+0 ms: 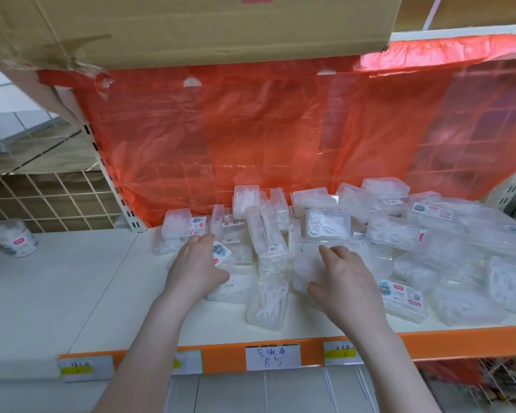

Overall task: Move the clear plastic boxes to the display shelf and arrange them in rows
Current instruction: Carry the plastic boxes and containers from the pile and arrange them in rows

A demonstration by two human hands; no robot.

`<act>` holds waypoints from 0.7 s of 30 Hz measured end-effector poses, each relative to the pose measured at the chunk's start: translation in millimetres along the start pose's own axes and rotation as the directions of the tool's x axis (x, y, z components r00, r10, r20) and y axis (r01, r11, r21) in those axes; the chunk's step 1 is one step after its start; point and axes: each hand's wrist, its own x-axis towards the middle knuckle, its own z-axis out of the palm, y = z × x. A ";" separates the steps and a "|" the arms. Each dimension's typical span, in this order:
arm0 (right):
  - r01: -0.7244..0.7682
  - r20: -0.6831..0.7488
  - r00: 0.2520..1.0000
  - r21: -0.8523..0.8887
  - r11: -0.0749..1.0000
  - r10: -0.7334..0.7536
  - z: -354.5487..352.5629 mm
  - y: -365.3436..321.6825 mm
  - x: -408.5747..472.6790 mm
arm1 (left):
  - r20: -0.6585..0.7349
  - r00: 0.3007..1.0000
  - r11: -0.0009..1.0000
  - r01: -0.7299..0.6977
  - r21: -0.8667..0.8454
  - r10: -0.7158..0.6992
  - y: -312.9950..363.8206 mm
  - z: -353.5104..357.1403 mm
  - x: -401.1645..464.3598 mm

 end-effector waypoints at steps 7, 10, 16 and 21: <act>0.165 0.002 0.986 0.032 0.986 -0.165 12.9 -13.8 -3.4 | -0.015 0.998 0.995 0.070 0.069 -0.069 -27.3 -3.8 -38.4; 0.219 0.032 0.975 0.034 0.975 -0.221 21.1 -30.5 -7.6 | -0.025 0.995 0.990 0.103 0.095 -0.101 -43.6 -8.3 -52.3; 0.321 0.077 0.945 -0.014 0.947 -0.319 35.0 -72.3 -20.0 | -0.063 0.986 0.983 0.161 0.089 -0.156 -82.9 -24.6 -76.7; 0.387 0.079 0.920 -0.025 0.922 -0.384 52.1 -128.9 -33.7 | -0.065 0.987 0.986 0.153 0.063 -0.149 -138.4 -46.3 -99.1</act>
